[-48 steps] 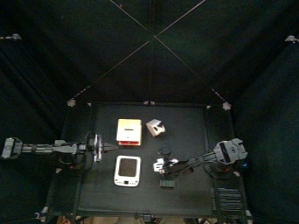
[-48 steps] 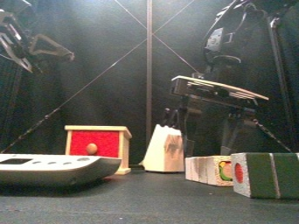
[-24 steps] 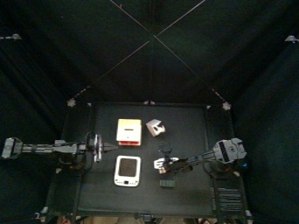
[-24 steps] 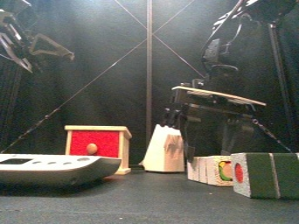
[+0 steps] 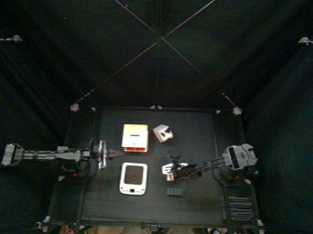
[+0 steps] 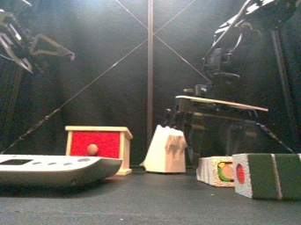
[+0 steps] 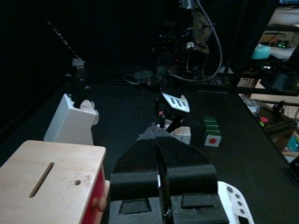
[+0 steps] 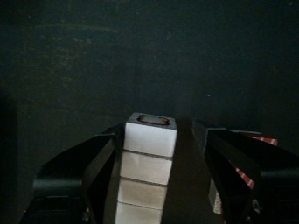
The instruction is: Put sushi roll left of salmon sushi
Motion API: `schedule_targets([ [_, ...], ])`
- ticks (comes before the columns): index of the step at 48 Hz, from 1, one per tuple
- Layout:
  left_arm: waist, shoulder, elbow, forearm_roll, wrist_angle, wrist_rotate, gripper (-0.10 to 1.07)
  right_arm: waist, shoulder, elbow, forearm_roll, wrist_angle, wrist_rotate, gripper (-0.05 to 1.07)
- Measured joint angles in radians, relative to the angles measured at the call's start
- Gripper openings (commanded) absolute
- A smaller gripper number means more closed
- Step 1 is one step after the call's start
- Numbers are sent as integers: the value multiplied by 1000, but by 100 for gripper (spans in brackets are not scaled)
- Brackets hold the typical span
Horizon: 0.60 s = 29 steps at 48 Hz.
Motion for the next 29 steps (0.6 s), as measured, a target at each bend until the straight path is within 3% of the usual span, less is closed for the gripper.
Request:
schedule_targets([
  [9,0,-2,0,0,0,0,-1,0,-18,0,-25,0,-6,94],
  [29,0,0,0,0,0,0,-1,8,-150,29,-86,2,-67,94],
])
